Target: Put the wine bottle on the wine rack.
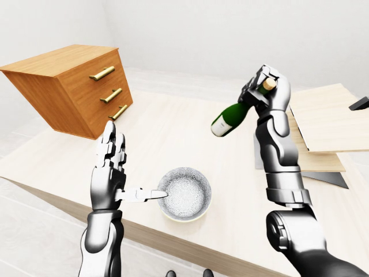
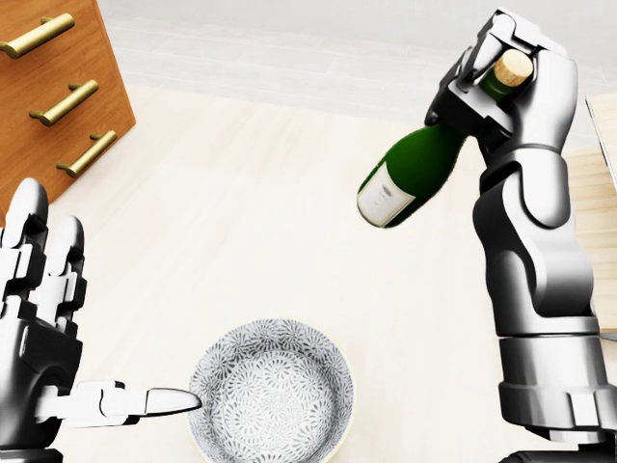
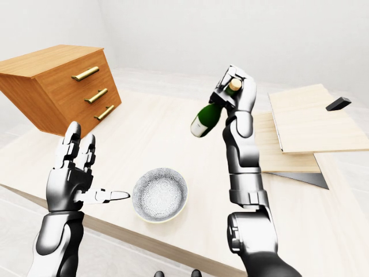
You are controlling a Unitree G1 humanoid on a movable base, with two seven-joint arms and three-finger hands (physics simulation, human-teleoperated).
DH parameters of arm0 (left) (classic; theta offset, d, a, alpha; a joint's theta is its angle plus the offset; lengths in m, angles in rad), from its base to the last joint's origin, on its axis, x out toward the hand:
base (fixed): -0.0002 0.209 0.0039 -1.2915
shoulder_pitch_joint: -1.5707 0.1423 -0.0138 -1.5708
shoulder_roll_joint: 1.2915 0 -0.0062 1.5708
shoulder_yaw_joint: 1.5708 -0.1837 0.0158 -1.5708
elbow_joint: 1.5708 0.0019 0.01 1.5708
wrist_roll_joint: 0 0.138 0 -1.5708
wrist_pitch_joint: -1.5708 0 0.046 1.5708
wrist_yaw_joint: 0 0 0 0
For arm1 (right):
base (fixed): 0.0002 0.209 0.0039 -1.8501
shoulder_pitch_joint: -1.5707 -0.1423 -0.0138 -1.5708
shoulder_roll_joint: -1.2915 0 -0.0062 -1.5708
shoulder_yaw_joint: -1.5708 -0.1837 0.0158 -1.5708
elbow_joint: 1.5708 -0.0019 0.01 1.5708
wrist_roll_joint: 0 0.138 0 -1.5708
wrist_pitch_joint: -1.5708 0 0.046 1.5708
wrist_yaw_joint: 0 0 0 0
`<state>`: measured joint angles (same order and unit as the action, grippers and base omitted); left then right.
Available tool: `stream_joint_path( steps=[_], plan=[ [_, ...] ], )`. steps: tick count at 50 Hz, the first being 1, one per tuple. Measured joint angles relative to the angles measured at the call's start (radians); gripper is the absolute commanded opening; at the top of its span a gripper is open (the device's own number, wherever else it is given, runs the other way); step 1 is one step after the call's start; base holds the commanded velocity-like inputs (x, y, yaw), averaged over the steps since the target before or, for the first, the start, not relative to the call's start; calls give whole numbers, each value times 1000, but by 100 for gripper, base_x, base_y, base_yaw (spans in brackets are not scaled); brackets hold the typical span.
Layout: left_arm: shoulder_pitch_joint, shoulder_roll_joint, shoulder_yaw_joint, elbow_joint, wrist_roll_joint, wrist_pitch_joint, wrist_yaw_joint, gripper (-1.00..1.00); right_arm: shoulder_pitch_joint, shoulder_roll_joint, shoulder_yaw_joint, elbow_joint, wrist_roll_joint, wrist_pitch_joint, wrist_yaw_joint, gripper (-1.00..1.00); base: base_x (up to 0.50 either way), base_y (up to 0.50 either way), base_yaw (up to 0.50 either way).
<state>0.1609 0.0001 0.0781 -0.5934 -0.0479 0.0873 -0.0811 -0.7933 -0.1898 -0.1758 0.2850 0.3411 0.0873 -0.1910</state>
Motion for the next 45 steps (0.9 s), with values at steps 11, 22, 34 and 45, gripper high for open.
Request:
stream_joint_path(
  steps=[11, 22, 34, 45],
  plan=[
    [0, 0, -1, -1, -1, 0, 1, 100, 5, -19, -5, -29, 43, 0, -33, -100, 0, 0, 0],
    [-4, 1, 0, -1, -6, 0, 1, 100, -3, -82, -35, -67, 100, 0, -32, -100, 0, 0, 0],
    [-6, 3, 13, -2, -12, 0, 2, 100, -20, -200, -93, -64, 199, 0, 8, -100, 0, 0, 0],
    [-5, 2, 19, 0, -14, 0, 4, 100, -30, -305, -147, -40, 290, 0, 21, -100, 0, 0, 0]
  ],
)
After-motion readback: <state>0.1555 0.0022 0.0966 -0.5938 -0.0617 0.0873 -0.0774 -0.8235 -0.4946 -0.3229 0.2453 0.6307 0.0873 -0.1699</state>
